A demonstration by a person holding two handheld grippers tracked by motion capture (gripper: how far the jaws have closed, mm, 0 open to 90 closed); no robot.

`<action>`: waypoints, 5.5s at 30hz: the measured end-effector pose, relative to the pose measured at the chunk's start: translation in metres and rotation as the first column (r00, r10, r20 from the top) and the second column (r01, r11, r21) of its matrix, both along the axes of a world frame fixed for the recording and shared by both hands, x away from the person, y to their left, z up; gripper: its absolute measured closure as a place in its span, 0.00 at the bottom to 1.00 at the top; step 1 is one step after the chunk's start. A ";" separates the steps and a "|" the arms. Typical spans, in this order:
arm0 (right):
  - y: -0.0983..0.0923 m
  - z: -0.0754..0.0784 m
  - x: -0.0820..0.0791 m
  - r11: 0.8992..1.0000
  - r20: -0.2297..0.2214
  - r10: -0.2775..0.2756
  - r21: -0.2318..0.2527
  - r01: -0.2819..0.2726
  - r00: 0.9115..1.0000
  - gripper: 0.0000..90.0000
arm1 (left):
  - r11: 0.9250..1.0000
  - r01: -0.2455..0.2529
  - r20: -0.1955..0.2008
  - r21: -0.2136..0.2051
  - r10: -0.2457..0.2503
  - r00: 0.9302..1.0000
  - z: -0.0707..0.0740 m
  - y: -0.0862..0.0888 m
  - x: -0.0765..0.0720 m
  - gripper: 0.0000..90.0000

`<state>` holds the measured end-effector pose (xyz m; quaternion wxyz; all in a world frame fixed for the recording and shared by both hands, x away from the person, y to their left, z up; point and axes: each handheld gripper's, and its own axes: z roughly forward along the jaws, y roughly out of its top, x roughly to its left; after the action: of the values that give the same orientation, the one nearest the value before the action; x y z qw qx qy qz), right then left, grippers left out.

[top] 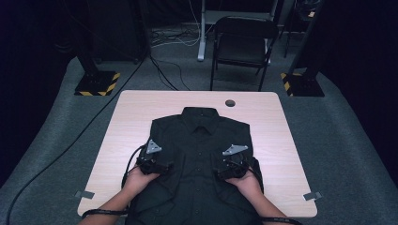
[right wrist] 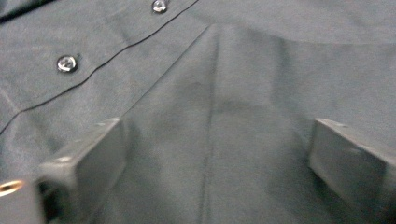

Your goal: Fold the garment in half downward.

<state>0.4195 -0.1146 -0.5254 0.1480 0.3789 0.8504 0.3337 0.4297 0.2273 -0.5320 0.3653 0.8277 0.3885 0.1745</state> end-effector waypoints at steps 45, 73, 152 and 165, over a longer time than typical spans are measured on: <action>-0.021 0.028 0.001 0.997 0.030 -0.067 0.026 0.066 0.997 0.38 | 0.996 0.088 -0.050 0.010 -0.087 0.995 0.025 0.004 0.019 0.17; -0.061 0.029 0.052 0.978 0.044 -0.209 0.014 0.209 0.977 0.48 | 0.999 0.048 -0.030 -0.008 -0.048 0.998 0.011 0.015 0.040 0.18; -0.071 0.008 0.082 0.933 0.043 -0.359 0.017 0.358 0.932 0.84 | 0.973 -0.217 -0.079 -0.073 0.211 0.974 0.021 0.067 0.075 0.40; -0.072 0.008 0.082 0.935 0.041 -0.356 0.019 0.355 0.934 0.83 | 0.972 -0.228 -0.105 -0.051 0.222 0.969 0.016 0.056 0.090 0.45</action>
<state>0.5018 -0.1867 -0.5171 0.2222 0.5199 0.7625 0.3144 0.5192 0.2836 -0.5158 0.3491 0.7742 0.5026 0.1613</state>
